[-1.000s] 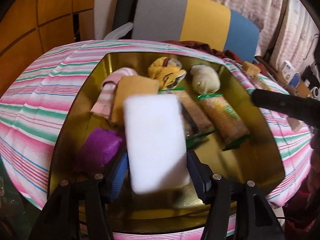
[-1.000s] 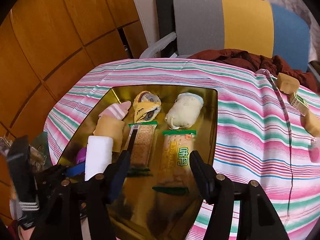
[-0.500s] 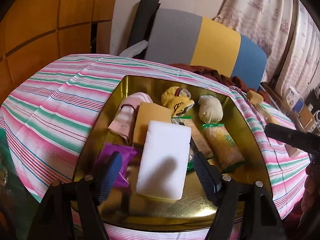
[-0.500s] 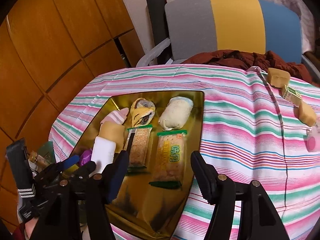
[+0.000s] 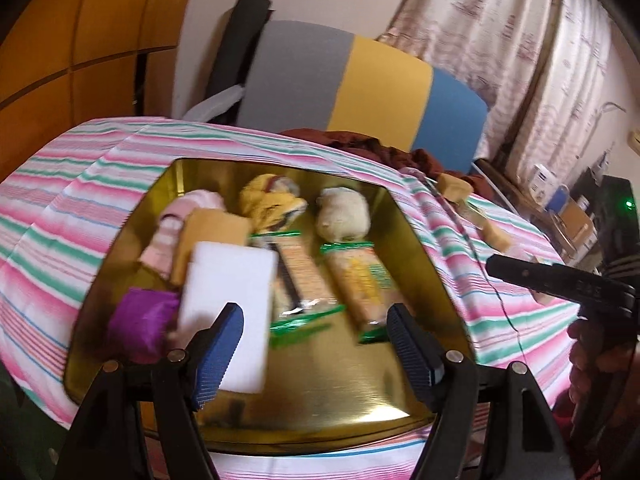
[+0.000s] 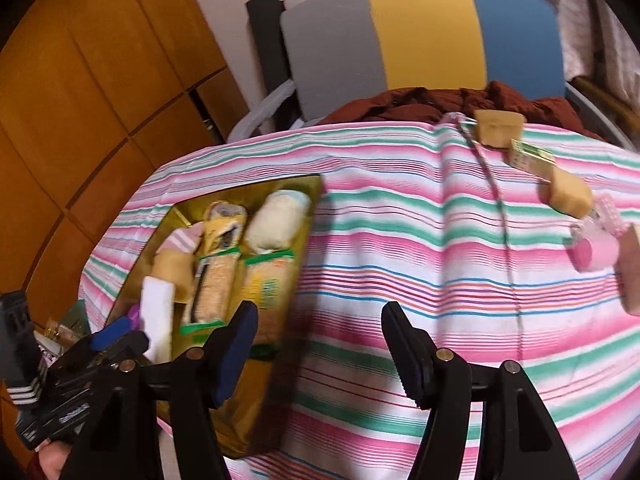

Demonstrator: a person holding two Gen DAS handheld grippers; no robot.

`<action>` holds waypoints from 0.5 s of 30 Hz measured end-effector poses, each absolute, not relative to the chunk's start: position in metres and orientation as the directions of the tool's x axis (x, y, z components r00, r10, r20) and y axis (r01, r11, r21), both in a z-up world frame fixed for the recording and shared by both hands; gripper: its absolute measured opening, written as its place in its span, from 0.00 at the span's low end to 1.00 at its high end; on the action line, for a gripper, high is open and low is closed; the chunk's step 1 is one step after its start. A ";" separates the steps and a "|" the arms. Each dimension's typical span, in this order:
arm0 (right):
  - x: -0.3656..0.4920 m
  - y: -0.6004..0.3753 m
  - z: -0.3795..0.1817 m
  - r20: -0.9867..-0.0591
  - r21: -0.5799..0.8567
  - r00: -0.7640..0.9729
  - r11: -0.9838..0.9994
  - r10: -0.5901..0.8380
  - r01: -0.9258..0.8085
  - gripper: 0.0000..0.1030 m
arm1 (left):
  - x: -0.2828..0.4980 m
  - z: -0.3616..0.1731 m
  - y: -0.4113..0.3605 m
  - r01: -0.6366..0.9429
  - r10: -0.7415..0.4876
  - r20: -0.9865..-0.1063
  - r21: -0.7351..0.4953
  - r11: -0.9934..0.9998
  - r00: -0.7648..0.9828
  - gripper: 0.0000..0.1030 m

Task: Organize objects
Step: 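Move both tools back over the items on the cloth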

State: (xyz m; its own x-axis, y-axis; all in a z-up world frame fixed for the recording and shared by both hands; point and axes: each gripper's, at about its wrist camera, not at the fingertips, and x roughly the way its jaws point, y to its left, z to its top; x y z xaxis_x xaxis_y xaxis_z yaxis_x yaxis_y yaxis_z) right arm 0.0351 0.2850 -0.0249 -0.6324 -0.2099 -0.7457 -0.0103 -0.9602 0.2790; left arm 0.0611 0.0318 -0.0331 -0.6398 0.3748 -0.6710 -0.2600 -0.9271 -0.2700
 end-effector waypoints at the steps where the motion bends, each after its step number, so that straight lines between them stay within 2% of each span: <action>1: 0.037 0.292 -0.026 -0.748 0.279 -0.633 -0.960 -0.202 -0.022 0.63 | 0.062 -0.033 0.035 -0.270 0.381 -0.672 -0.268 -0.925 -0.635 0.73; 15: 0.063 0.393 -0.030 -0.772 0.203 -0.635 -0.960 -0.035 -0.194 0.66 | 0.061 -0.027 0.121 -0.457 0.473 -0.705 -0.233 -0.858 -0.529 0.73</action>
State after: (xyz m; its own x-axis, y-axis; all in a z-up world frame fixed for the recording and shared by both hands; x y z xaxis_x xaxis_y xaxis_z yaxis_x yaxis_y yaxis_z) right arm 0.0625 0.3933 -0.0297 -0.6346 -0.0347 -0.7721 -0.1943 -0.9597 0.2028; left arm 0.0615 0.1215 -0.0274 -0.5286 0.4730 -0.7049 -0.4570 -0.8583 -0.2332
